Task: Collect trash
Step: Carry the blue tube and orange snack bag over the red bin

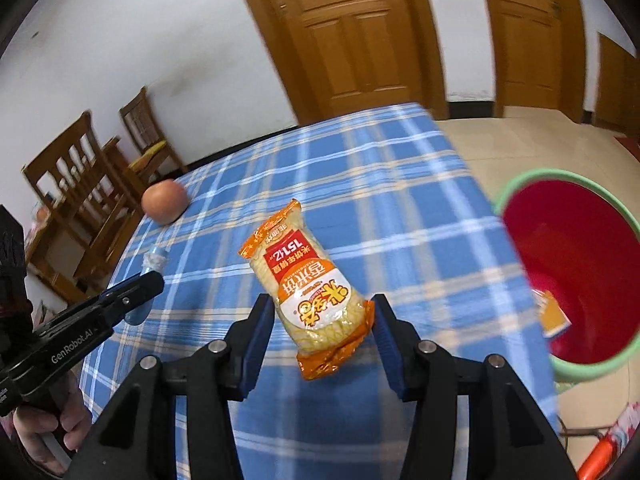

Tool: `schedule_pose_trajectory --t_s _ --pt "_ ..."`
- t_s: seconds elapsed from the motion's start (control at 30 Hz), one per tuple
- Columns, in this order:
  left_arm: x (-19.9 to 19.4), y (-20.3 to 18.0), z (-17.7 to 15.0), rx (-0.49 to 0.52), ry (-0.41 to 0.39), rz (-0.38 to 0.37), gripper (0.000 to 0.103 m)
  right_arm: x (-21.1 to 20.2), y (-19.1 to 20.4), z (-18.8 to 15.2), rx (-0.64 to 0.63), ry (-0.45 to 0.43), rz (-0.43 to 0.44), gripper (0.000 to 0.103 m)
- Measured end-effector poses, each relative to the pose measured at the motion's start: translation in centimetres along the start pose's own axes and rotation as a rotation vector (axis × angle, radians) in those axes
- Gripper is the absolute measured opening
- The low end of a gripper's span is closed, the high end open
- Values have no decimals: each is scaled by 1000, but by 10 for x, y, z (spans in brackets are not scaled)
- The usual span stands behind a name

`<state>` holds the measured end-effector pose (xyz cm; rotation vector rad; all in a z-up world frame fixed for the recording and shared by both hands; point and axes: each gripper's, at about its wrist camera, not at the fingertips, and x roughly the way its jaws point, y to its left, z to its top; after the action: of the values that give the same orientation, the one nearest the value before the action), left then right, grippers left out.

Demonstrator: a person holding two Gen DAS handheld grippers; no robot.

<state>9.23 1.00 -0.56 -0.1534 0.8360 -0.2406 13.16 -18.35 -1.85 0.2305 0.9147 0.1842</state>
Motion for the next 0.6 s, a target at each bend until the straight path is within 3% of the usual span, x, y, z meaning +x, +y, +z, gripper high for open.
schedule_pose_trajectory --t_s 0.6 --pt "31 -119 11 181 49 -160 10 -59 -125 -10 251 -107 -160 53"
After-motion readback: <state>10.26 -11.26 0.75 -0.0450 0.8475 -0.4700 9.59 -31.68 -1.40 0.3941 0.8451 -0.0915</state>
